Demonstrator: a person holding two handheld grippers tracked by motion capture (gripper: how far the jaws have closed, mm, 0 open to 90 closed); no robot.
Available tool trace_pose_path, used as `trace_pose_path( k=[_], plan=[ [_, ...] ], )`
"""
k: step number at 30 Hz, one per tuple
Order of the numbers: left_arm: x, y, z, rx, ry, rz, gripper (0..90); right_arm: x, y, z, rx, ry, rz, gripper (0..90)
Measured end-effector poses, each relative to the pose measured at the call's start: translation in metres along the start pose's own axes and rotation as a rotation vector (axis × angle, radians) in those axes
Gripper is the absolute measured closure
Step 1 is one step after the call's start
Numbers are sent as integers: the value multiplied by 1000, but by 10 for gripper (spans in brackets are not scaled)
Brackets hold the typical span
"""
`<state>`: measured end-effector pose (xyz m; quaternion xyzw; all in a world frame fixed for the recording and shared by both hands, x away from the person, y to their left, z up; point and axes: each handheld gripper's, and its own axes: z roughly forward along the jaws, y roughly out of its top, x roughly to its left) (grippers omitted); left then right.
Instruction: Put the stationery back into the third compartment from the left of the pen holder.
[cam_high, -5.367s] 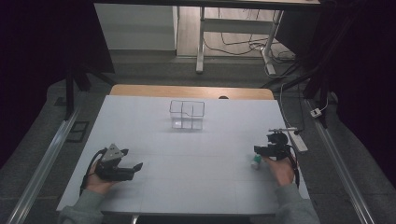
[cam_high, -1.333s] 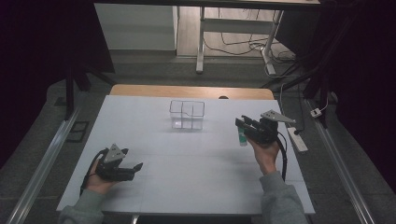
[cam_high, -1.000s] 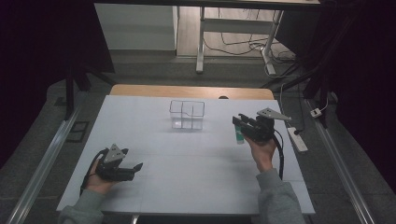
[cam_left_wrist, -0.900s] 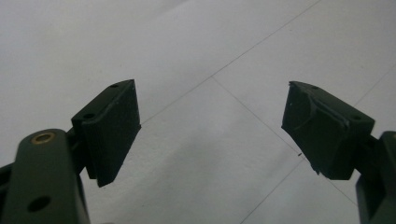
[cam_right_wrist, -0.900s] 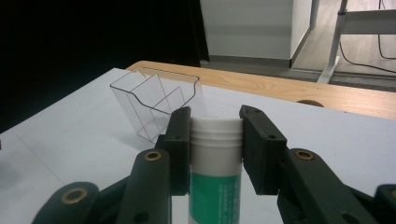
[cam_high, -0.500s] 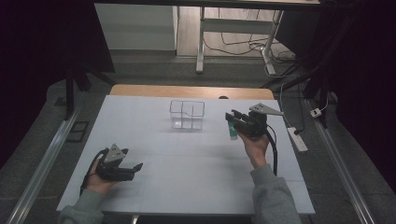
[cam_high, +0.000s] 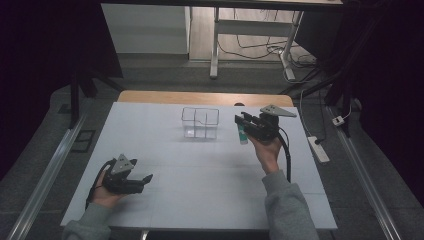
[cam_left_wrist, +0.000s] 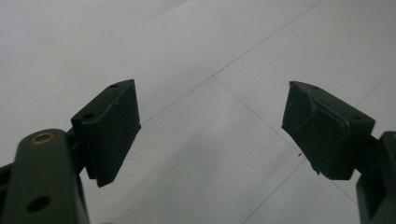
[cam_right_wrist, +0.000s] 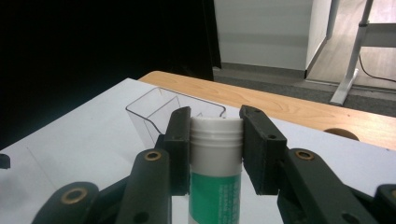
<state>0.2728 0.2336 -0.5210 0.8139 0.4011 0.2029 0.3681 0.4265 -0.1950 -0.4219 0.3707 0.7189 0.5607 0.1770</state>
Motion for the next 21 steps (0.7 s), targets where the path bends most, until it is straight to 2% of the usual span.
trace_pose_path(
  k=[21],
  plan=[
    [1, 0, 0, 1, -1, 0, 188, 10, 17, 27, -6, 21, -27, 646]
  ],
)
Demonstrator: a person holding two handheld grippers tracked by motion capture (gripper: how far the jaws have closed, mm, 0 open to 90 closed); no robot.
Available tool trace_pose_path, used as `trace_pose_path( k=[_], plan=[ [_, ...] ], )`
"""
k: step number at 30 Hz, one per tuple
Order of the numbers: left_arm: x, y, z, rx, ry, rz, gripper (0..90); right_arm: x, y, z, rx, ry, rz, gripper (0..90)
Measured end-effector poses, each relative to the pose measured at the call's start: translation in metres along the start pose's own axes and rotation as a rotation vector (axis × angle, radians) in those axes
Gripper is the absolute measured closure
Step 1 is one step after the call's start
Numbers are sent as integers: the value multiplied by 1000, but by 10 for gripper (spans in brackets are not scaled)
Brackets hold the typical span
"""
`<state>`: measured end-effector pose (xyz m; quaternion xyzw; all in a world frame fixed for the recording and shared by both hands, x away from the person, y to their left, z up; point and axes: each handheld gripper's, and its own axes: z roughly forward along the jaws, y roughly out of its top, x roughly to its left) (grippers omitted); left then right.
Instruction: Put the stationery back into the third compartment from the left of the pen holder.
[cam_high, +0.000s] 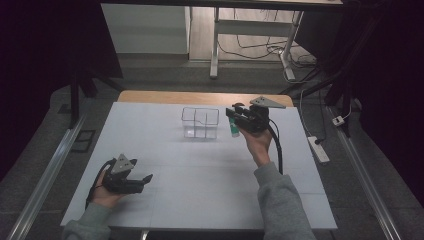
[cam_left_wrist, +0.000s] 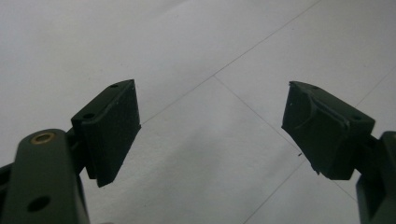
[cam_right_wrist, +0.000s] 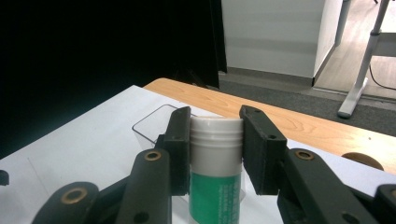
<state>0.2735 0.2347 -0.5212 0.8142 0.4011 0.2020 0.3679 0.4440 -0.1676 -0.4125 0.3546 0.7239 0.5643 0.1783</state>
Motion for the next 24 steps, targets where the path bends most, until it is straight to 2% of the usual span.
trace_pose_path(
  k=[24],
  plan=[
    [0, -1, 1, 9, -2, 3, 187, 5, 11, 44, -21, 30, 17, 646]
  ],
)
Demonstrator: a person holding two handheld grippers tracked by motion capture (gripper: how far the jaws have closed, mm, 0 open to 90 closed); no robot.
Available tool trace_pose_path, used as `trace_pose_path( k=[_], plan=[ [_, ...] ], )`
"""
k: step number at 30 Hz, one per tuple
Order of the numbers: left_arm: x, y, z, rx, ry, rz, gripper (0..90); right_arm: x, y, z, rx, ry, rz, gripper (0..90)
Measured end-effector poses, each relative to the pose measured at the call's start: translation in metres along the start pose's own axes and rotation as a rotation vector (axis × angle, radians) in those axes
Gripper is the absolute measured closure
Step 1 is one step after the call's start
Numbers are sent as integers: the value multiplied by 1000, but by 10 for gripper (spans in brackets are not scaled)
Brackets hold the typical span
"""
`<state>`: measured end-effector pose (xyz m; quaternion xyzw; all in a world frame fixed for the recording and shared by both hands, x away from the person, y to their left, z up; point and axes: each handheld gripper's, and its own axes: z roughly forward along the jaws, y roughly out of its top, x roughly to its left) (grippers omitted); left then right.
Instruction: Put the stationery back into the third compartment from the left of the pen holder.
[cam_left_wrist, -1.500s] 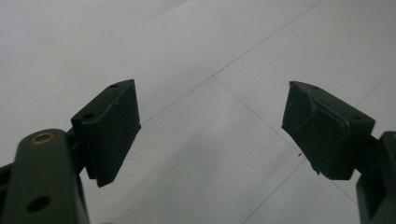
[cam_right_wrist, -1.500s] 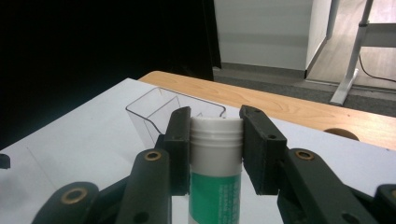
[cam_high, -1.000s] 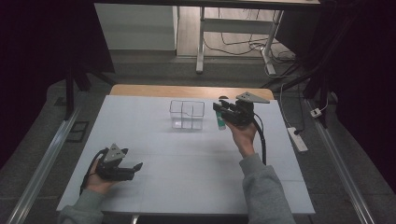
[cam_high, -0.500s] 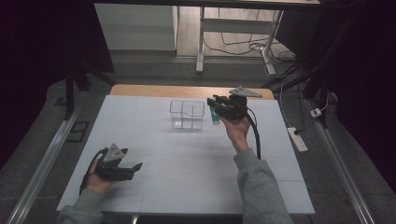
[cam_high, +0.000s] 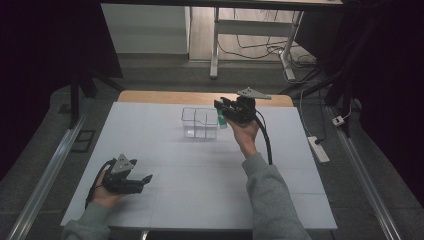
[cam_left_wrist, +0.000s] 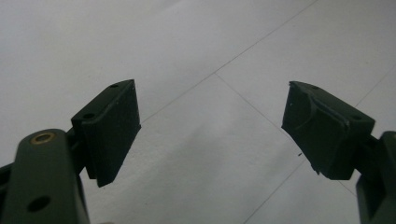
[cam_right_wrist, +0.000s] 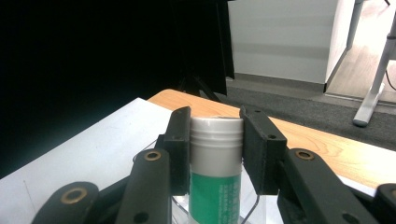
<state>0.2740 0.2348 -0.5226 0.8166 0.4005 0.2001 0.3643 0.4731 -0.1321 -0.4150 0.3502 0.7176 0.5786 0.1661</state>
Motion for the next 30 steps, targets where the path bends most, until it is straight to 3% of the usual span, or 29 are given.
trace_pose_path(
  k=[30],
  plan=[
    [-1, -1, 0, 2, -3, 5, 185, -3, 7, 43, -14, 1, -3, 645]
  ],
)
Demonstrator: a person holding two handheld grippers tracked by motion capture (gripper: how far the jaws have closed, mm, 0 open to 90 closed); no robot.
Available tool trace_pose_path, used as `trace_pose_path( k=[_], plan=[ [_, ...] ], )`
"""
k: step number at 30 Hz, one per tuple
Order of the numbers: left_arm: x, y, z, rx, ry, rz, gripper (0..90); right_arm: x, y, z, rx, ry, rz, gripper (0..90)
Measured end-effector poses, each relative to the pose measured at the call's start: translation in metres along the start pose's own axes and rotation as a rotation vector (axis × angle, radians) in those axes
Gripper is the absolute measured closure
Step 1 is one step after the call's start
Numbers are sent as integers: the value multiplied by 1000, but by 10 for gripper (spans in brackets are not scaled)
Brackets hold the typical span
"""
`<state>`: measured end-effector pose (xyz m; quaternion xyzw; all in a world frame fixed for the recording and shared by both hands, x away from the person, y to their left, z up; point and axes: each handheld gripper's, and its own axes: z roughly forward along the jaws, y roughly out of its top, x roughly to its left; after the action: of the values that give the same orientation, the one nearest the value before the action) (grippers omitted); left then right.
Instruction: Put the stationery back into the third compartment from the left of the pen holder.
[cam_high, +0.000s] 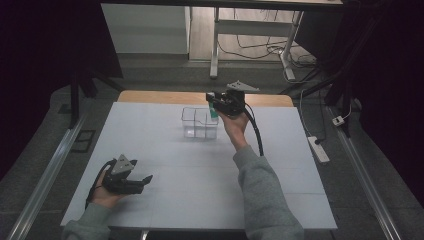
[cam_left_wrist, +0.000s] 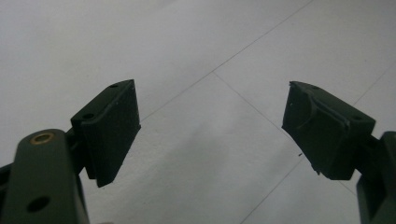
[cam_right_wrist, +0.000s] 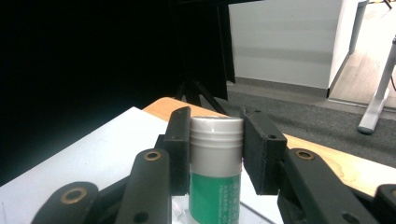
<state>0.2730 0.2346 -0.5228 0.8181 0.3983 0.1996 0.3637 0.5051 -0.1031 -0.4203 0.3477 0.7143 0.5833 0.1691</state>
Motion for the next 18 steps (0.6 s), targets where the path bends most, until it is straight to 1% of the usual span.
trace_pose_path(
  k=[2, 6, 8, 9, 11, 16, 18],
  plan=[
    [0, 0, 0, -1, 0, -1, 185, -2, 0, 3, 2, -8, 1, 645],
    [0, 0, 0, 1, 0, 0, 185, -6, -4, 7, 7, -7, 15, 642],
    [0, 0, 0, 4, 0, 1, 185, -7, -6, 9, 16, -17, 16, 636],
    [0, -1, 1, 5, -1, 0, 185, -7, -7, 9, 23, -25, 16, 612],
    [0, -1, 1, 6, -1, 1, 185, -8, -8, 9, 21, -25, 20, 541],
    [0, -1, 0, 3, 1, 0, 185, -4, -8, 3, 34, -37, -10, 496],
    [0, -1, 1, 4, 0, 0, 185, -5, -8, -2, 36, -36, -9, 495]
  ],
)
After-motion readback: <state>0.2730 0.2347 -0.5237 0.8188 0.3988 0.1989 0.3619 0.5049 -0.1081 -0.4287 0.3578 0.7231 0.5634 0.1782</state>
